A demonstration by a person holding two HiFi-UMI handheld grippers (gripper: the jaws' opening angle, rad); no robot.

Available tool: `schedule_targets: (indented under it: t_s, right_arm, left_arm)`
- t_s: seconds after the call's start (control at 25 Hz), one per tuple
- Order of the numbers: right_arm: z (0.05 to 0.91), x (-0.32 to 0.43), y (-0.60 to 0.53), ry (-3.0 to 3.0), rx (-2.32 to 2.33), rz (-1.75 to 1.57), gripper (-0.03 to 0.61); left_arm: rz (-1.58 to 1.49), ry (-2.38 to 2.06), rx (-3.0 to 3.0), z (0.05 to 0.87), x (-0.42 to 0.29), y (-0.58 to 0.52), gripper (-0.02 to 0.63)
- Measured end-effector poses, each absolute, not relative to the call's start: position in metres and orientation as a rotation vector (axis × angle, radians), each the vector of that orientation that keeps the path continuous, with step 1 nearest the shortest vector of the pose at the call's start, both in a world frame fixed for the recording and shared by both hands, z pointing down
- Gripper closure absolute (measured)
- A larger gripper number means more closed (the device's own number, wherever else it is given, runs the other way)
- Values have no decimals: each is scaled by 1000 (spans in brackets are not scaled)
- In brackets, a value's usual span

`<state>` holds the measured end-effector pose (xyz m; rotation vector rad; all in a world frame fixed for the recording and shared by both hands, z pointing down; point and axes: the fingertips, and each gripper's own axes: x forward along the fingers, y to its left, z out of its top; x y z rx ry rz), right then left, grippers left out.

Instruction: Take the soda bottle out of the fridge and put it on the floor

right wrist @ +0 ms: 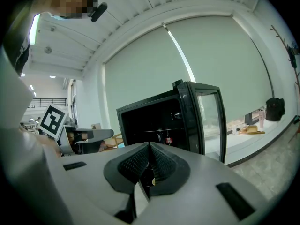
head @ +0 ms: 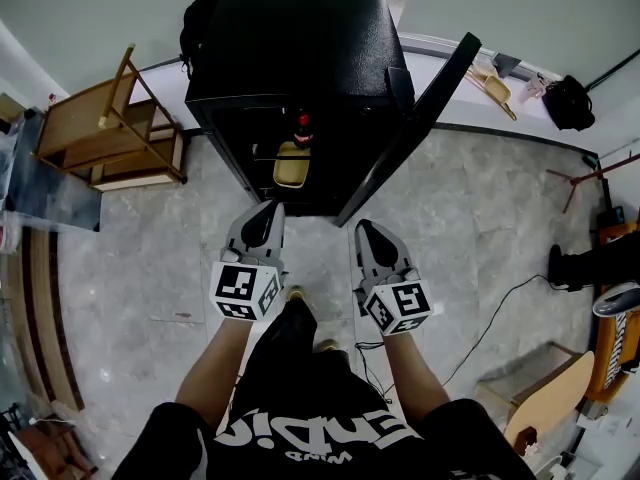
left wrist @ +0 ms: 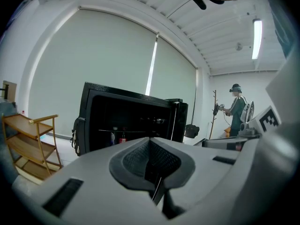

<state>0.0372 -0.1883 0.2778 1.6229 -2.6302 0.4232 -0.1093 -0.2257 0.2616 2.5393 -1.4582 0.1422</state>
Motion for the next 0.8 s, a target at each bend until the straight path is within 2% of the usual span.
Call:
schedule_targets:
  t_s: [0.8]
  right_arm:
    - [380, 31, -206, -2693, 1623, 350, 555]
  left_arm:
    - [84, -1583, 2525, 366, -112, -252, 606]
